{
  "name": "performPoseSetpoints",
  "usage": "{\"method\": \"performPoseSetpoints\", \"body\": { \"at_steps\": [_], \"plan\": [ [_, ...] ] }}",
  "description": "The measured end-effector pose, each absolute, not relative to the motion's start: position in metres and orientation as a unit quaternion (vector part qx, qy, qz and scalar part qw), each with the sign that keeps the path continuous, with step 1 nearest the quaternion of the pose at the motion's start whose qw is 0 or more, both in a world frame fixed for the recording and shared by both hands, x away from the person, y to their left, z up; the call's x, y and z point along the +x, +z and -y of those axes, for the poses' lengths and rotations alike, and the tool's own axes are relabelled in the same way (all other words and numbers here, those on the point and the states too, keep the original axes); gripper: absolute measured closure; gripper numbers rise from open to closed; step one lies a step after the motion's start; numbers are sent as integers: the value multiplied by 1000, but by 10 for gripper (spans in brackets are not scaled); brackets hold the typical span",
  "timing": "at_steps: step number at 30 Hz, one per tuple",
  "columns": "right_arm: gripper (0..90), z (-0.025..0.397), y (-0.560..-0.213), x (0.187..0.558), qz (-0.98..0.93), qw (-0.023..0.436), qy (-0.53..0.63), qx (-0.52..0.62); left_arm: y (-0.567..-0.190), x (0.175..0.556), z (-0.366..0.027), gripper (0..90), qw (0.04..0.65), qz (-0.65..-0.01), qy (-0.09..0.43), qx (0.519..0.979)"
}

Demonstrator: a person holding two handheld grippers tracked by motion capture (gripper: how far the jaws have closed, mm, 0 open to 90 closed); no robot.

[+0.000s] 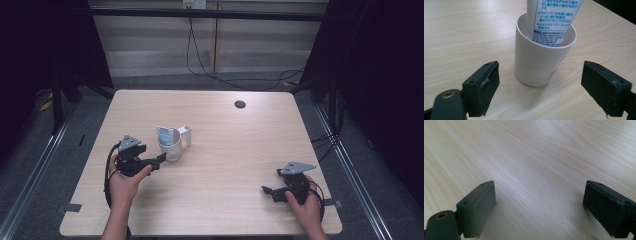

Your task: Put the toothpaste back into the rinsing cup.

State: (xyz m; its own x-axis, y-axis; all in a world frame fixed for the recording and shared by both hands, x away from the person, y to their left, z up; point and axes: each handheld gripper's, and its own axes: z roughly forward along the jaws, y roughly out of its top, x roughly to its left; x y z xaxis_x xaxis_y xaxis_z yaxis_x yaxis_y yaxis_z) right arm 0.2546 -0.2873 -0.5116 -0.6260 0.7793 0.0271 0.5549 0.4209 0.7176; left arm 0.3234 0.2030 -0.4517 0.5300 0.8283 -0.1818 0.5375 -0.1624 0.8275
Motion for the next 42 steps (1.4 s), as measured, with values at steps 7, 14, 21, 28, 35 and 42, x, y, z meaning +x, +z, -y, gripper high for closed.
{"method": "performPoseSetpoints", "body": {
  "at_steps": [7, 14, 21, 28, 35, 42],
  "plan": [
    [106, 287, -512, 255, -828, 157, 357, 403, -456, 321, -206, 149, 454, -455, 153, 751],
    [106, 287, -512, 255, -828, 157, 357, 403, -463, 318, -210, 150, 439, -451, 146, 763],
    [106, 287, -512, 255, -828, 157, 357, 403, -468, 315, -213, 151, 425, -446, 149, 774],
    [106, 287, -512, 255, -828, 157, 357, 403, -474, 312, -215, 152, 415, -440, 152, 782],
    [106, 287, -512, 255, -828, 157, 357, 403, -480, 309, -217, 152, 402, -434, 152, 792],
    [106, 287, -512, 255, -828, 157, 357, 403, -484, 304, -223, 153, 387, -428, 153, 802]
  ]
}}
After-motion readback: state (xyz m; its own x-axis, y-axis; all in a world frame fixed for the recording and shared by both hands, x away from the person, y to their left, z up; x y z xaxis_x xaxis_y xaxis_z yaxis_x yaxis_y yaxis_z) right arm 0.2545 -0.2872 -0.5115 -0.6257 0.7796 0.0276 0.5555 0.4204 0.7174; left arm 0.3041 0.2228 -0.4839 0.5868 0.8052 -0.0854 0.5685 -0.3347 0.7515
